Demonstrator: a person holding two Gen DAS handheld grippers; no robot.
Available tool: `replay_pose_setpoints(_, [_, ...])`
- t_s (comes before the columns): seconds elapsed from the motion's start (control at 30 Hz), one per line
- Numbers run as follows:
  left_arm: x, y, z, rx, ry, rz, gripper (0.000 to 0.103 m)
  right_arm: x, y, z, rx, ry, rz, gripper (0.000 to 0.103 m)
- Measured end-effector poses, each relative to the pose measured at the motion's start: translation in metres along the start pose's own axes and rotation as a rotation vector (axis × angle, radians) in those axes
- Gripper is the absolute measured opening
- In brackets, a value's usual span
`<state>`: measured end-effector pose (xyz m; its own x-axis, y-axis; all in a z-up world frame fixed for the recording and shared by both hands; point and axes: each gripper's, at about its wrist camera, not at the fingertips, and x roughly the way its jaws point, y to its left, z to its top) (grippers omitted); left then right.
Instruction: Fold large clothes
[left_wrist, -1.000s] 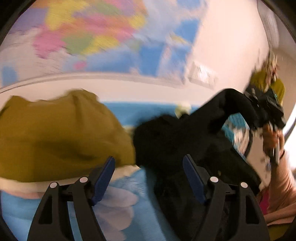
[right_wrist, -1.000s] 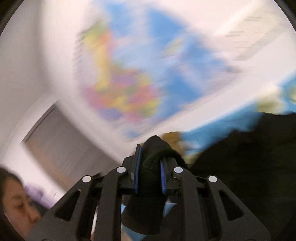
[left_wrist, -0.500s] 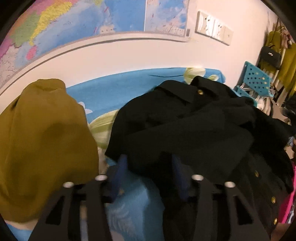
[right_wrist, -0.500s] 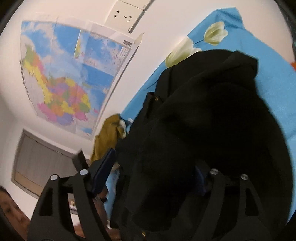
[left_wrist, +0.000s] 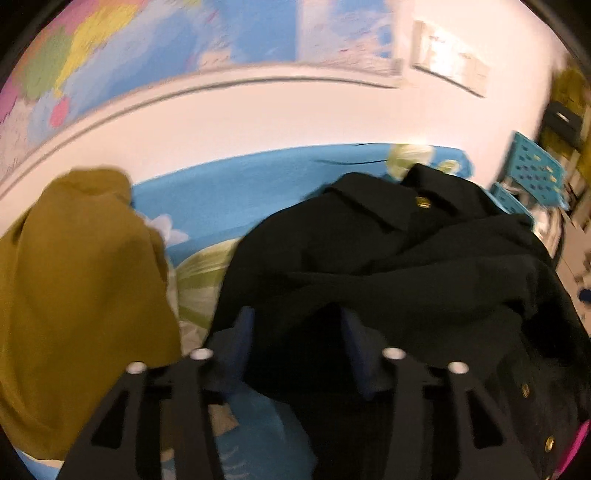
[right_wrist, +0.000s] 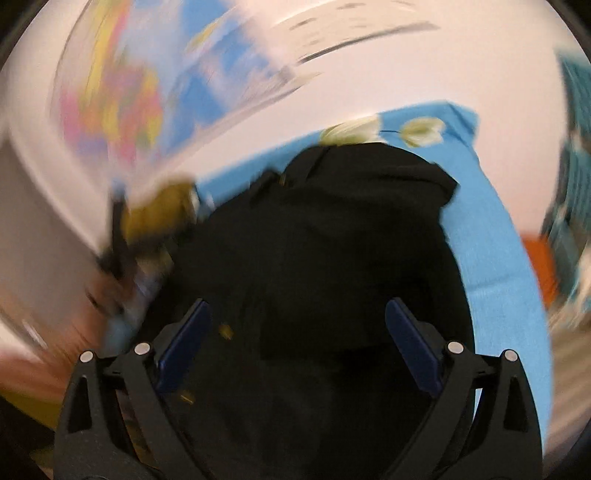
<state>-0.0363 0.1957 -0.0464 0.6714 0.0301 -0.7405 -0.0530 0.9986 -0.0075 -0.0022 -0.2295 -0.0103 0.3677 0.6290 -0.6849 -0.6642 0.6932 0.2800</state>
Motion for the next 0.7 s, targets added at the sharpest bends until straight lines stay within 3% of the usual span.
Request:
replay_pose_setpoints(0.07, [0.0, -0.013, -0.003, 0.059, 0.003, 0.012, 0.061, 0.022, 0.027, -0.006, -0.214, 0.066, -0.103, 0.088])
replay_pose_setpoints(0.13, [0.006, -0.022, -0.004, 0.097, 0.018, 0.058, 0.061, 0.04, 0.032, -0.009, -0.301, 0.121, -0.177, 0.072])
replay_pose_setpoints(0.2, [0.012, -0.019, 0.0, 0.065, 0.035, 0.066, 0.059, 0.05, 0.02, -0.003, -0.264, 0.155, -0.16, 0.03])
replay_pose_setpoints(0.27, [0.016, -0.01, 0.006, 0.008, 0.04, 0.065, 0.048, 0.042, 0.005, 0.012, -0.184, 0.112, -0.071, 0.01])
replay_pose_setpoints(0.4, [0.02, 0.0, 0.016, -0.052, 0.049, 0.05, 0.04, 0.017, -0.041, 0.053, 0.039, -0.027, 0.089, 0.007])
replay_pose_setpoints(0.5, [0.029, 0.002, 0.021, -0.079, 0.068, 0.074, 0.039, 0.023, -0.093, 0.078, 0.264, -0.086, 0.128, 0.012])
replay_pose_setpoints(0.53, [0.032, 0.002, 0.022, -0.086, 0.068, 0.084, 0.039, 0.031, -0.109, 0.082, 0.325, -0.082, 0.12, 0.017])
replay_pose_setpoints(0.57, [0.034, 0.001, 0.022, -0.085, 0.066, 0.094, 0.039, 0.038, -0.121, 0.083, 0.376, -0.068, 0.088, 0.034])
replay_pose_setpoints(0.6, [0.035, 0.001, 0.022, -0.086, 0.064, 0.105, 0.039, 0.045, -0.132, 0.083, 0.41, -0.051, 0.058, 0.041])
replay_pose_setpoints(0.63, [0.036, 0.002, 0.023, -0.09, 0.062, 0.11, 0.039, 0.047, -0.136, 0.082, 0.425, -0.051, 0.057, 0.045])
replay_pose_setpoints(0.67, [0.036, 0.002, 0.023, -0.09, 0.06, 0.118, 0.039, 0.045, -0.137, 0.08, 0.432, -0.058, 0.057, 0.06])
replay_pose_setpoints(0.7, [0.035, 0.003, 0.023, -0.087, 0.058, 0.13, 0.039, 0.04, -0.135, 0.077, 0.423, -0.082, 0.059, 0.065])
